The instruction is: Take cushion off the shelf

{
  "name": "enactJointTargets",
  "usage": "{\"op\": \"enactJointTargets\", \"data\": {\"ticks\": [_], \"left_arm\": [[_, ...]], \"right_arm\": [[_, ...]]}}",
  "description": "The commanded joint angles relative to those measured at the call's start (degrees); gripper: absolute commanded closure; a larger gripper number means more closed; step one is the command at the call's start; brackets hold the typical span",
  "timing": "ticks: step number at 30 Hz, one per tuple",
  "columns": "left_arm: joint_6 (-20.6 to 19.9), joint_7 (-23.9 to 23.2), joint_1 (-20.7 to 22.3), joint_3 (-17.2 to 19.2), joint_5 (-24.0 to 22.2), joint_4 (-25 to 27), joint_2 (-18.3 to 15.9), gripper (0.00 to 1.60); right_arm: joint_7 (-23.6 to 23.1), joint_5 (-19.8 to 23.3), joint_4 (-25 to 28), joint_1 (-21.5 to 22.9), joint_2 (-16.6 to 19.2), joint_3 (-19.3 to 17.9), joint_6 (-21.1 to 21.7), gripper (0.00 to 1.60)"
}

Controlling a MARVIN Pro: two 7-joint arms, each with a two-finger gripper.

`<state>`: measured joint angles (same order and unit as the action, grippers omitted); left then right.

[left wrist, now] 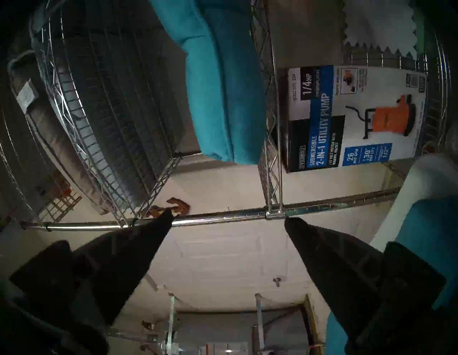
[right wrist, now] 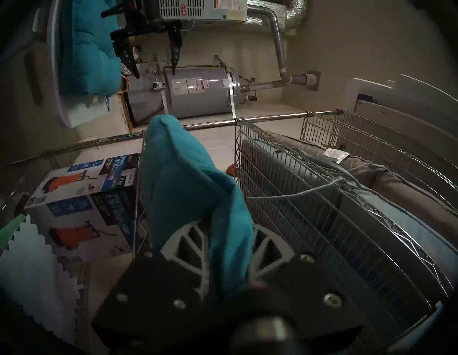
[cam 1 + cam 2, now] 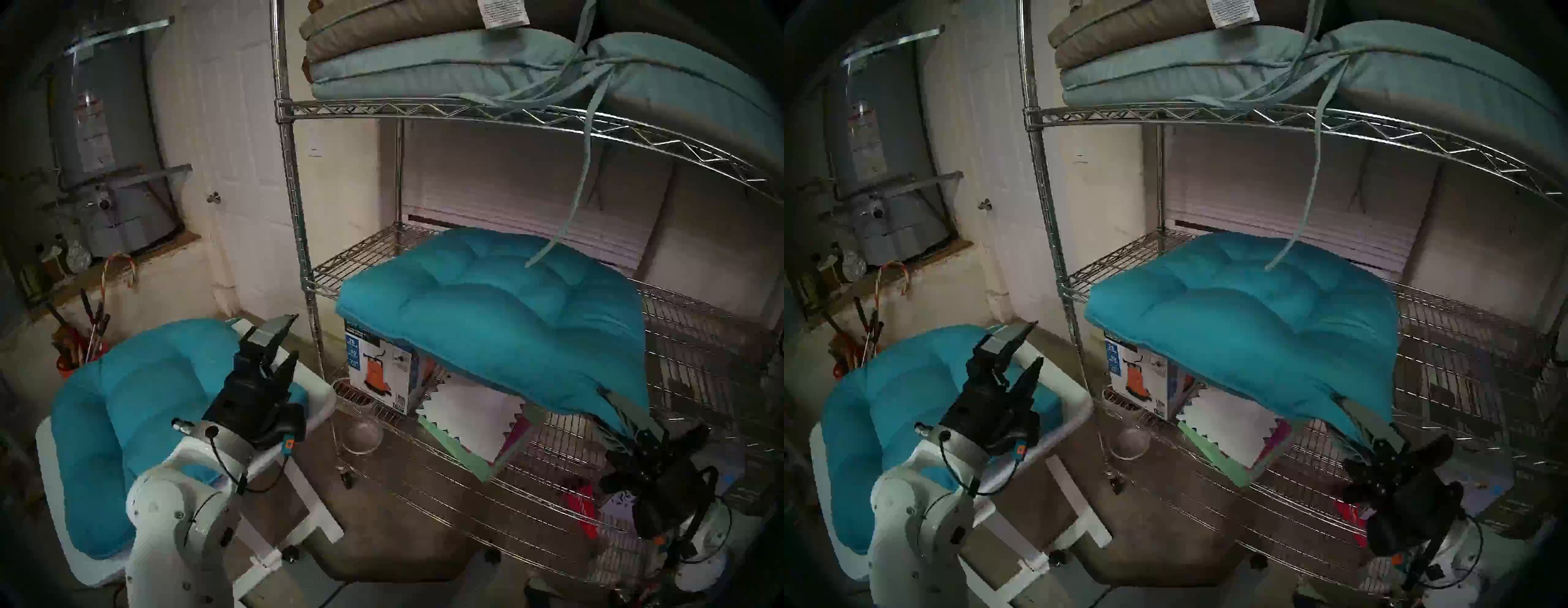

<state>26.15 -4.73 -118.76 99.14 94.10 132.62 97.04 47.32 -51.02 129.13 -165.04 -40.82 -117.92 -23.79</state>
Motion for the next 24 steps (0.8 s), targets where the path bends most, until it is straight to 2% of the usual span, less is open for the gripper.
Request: {"op": "enactJointTargets", "data": {"ticks": [1,7,9,13,14,16,24], "left_arm": [[-1.5,-3.2,5.9,-2.2,-2.0,-0.7,-2.2,0.00],[-3.2,-7.8,10.9,-4.9,-3.2,-3.5,-3.6,0.00],[-3.3,-8.2,11.3,-5.3,-3.2,-3.8,-3.8,0.00],[-4.0,-10.2,13.9,-7.1,-3.5,-5.2,-4.4,0.00],[-4.4,-11.2,15.5,-8.1,-3.6,-5.9,-4.7,0.00],[-4.6,-11.6,15.9,-8.6,-3.7,-6.1,-4.8,0.00],[-6.2,-14.7,20.9,-12.5,-3.5,-8.4,-5.6,0.00]], "right_arm": [[-1.0,-0.6,2.0,0.0,-5.9,-1.7,-3.9,1.60],[-4.1,-1.6,2.7,0.0,-11.0,-4.0,-8.9,1.60],[-4.4,-1.7,2.7,0.0,-11.4,-4.2,-9.4,1.60],[-6.2,-2.0,3.0,0.0,-14.1,-5.6,-12.4,1.60],[-7.2,-2.2,3.3,0.0,-15.7,-6.3,-13.9,1.60],[-7.6,-2.1,3.3,0.0,-16.1,-6.7,-14.5,1.60],[-11.4,-1.5,4.0,0.0,-21.3,-9.6,-20.1,1.60]]}}
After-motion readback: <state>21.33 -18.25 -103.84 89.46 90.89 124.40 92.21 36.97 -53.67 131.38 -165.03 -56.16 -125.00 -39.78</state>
